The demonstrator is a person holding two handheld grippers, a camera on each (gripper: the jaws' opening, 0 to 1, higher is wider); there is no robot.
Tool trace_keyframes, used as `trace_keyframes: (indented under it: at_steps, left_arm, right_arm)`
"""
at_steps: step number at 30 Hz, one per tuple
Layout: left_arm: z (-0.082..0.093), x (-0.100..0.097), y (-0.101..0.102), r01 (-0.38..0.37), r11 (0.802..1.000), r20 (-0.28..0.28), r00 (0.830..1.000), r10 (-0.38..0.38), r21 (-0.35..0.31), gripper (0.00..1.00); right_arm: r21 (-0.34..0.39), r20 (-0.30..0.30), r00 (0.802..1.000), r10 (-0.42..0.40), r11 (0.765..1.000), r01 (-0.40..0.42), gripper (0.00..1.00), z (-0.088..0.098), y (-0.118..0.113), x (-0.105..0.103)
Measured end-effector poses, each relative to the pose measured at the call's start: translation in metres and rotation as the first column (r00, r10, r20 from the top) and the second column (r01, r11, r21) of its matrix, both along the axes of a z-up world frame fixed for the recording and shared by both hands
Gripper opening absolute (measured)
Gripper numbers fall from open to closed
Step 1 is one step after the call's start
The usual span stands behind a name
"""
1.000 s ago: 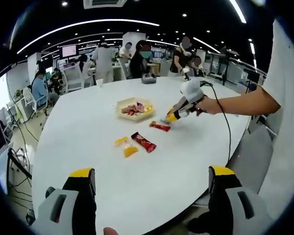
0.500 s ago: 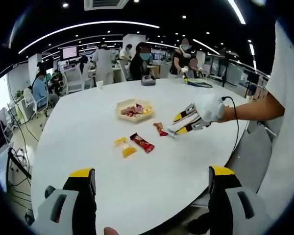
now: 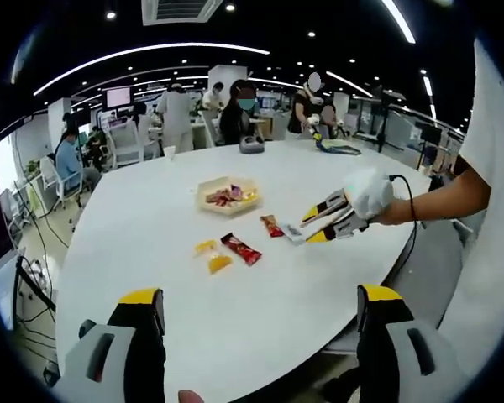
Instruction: Place the target food into the container with the food tongs after gripping and lifting it, then release it inside without dropping or visibly crushing the food.
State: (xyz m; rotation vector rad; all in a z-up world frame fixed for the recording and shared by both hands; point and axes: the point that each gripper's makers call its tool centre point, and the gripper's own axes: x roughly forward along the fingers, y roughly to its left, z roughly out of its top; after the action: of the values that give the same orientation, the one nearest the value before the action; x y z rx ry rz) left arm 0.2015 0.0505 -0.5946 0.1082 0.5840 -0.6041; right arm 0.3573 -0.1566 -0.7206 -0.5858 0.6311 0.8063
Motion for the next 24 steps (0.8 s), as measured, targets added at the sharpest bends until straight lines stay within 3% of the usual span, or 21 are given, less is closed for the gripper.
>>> trace_keyframes:
  at_steps: [3, 5, 10, 13, 16, 17, 18, 22, 23, 24]
  left_arm:
    - [0.007, -0.008, 0.003, 0.001, 1.0, 0.023, 1.0, -0.001, -0.008, 0.95]
    - [0.002, -0.017, 0.011, -0.014, 1.0, 0.003, 1.0, 0.014, 0.007, 0.95]
    - [-0.001, -0.023, 0.019, -0.019, 0.999, -0.019, 1.0, 0.019, 0.033, 0.95]
    - [0.001, -0.022, 0.021, -0.026, 0.999, -0.02, 0.999, 0.026, 0.04, 0.95]
    - [0.002, -0.021, 0.021, -0.024, 0.999, -0.019, 1.0, 0.025, 0.046, 0.95]
    - [0.003, -0.02, 0.019, -0.019, 0.999, -0.018, 1.0, 0.02, 0.047, 0.95]
    - [0.004, -0.019, 0.018, -0.016, 0.999, -0.018, 1.0, 0.017, 0.049, 0.95]
    - [0.005, -0.017, 0.015, -0.007, 0.999, -0.015, 1.0, 0.007, 0.053, 0.95]
    - [0.005, -0.017, 0.015, -0.006, 0.998, -0.016, 1.0, 0.006, 0.055, 0.95]
    - [0.005, -0.017, 0.015, -0.004, 0.998, -0.018, 1.0, 0.005, 0.057, 0.95]
  right_arm:
    - [-0.158, 0.15, 0.984, 0.092, 0.985, -0.068, 0.27, -0.001, 0.012, -0.033]
    - [-0.226, 0.229, 0.965, 0.126, 0.971, -0.074, 0.27, -0.005, 0.014, -0.038]
    - [-0.222, 0.334, 0.942, 0.027, 0.974, 0.051, 0.27, -0.001, 0.0, -0.022]
    - [-0.167, 0.288, 0.957, -0.035, 0.982, 0.086, 0.27, -0.008, -0.006, -0.02]
    - [-0.108, 0.284, 0.954, -0.091, 0.986, 0.126, 0.27, -0.005, -0.008, -0.015]
    - [-0.149, 0.325, 0.941, -0.09, 0.978, 0.145, 0.27, 0.003, -0.019, -0.012]
    - [-0.141, 0.344, 0.933, -0.102, 0.977, 0.158, 0.27, 0.007, -0.022, -0.009]
    - [-0.108, 0.355, 0.922, -0.157, 0.972, 0.207, 0.27, 0.012, -0.036, 0.001]
    - [-0.104, 0.348, 0.923, -0.165, 0.972, 0.213, 0.27, 0.011, -0.038, 0.003]
    - [-0.067, 0.304, 0.927, -0.219, 0.966, 0.25, 0.27, 0.007, -0.043, 0.004]
